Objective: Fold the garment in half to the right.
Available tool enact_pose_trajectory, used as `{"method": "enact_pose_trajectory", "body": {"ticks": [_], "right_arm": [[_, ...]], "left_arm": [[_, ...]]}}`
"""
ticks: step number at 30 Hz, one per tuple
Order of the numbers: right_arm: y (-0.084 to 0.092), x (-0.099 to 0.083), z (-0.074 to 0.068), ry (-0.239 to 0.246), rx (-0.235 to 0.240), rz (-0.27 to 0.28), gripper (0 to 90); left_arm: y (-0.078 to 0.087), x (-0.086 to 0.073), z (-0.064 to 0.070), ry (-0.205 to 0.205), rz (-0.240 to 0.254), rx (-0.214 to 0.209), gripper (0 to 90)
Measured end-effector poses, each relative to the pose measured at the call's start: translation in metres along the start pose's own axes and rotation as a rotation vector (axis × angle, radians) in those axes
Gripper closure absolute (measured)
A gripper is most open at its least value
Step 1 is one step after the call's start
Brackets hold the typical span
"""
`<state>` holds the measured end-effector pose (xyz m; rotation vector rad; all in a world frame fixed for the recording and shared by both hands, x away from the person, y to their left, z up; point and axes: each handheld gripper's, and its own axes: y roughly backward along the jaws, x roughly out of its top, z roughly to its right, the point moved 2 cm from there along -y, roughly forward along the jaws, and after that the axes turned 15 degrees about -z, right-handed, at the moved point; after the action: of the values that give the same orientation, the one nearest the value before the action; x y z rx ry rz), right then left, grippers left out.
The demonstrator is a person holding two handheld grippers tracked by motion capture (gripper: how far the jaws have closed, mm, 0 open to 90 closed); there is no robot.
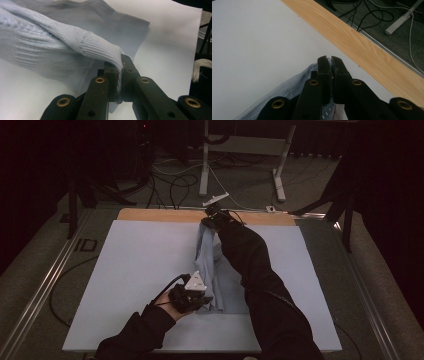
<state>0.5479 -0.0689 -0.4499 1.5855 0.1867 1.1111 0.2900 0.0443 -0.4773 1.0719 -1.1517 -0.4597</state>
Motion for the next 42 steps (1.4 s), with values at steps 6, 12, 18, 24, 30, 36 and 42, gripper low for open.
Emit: {"method": "enact_pose_trajectory", "body": {"ticks": [6,12,18,24,30,36,42], "right_arm": [[0.003,-0.011,0.012,-0.004,0.002,0.008,87.3],[0.001,-0.025,0.025,-0.021,0.013,0.011,87.2],[-0.003,-0.034,0.033,-0.041,0.025,0.011,87.2],[-0.01,-0.042,0.04,-0.043,0.035,0.008,87.1],[-0.015,-0.048,0.046,-0.054,0.06,0.019,87.0],[-0.024,-0.053,0.05,-0.055,0.072,0.01,86.9],[-0.033,-0.062,0.056,-0.068,0.08,0.015,86.4]], "left_arm": [[-0.007,0.014,0.006,-0.028,-0.012,-0.001,86.9],[-0.02,0.026,0.008,-0.042,-0.026,-0.017,86.9],[-0.034,0.034,0.009,-0.041,-0.037,-0.036,86.9],[-0.046,0.042,0.01,-0.035,-0.042,-0.045,86.8],[-0.058,0.048,0.012,-0.026,-0.046,-0.046,86.8],[-0.068,0.053,0.013,-0.026,-0.056,-0.04,86.8],[-0.076,0.059,0.014,-0.024,-0.065,-0.036,86.8]]}}
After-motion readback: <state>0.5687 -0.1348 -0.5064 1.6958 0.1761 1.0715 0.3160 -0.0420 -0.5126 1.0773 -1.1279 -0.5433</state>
